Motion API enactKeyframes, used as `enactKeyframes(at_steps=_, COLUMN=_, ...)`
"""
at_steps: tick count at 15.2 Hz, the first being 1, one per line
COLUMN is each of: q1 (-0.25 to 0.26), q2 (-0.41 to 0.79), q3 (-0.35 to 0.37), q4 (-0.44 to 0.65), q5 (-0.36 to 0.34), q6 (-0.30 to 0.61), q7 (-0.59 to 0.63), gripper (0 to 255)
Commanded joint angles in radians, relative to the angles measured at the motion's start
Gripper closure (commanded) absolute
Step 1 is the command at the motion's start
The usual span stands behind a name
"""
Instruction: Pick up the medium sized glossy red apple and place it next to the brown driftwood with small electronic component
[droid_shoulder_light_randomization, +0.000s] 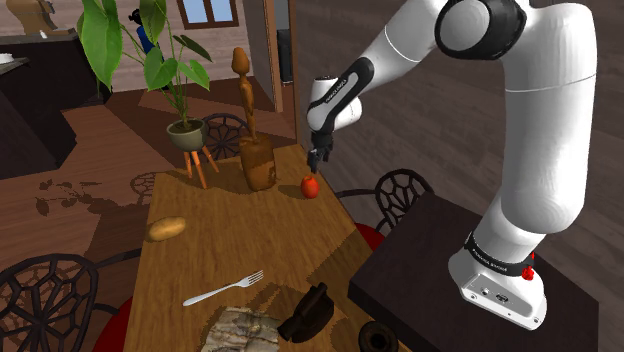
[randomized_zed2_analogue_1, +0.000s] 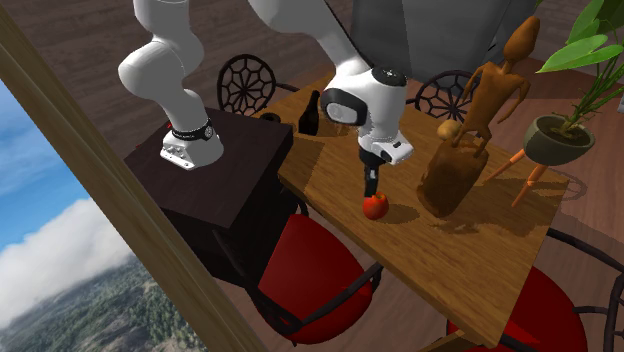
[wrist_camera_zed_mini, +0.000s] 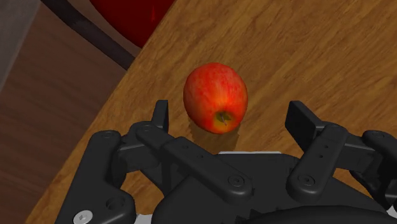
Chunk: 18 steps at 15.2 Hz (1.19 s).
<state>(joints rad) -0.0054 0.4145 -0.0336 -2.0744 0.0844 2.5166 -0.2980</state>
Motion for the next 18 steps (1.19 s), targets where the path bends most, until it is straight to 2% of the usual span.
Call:
enactKeyframes(at_steps=1, q1=-0.001, q2=0.075, q3=0.013, q4=0.056, q5=0.012, q6=0.019, q7=-0.012, gripper=0)
enactKeyframes(at_steps=4, q1=-0.009, q2=0.175, q3=0.028, q4=0.143, q5=0.023, q6=0.029, q7=-0.030, gripper=0)
enactKeyframes(at_steps=12, q1=-0.009, q2=0.263, q3=0.033, q4=0.169, q5=0.027, q6=0.092, q7=-0.033, gripper=0)
enactKeyframes(at_steps=18, q1=-0.009, q2=0.263, q3=0.033, q4=0.169, q5=0.027, q6=0.092, q7=-0.033, gripper=0)
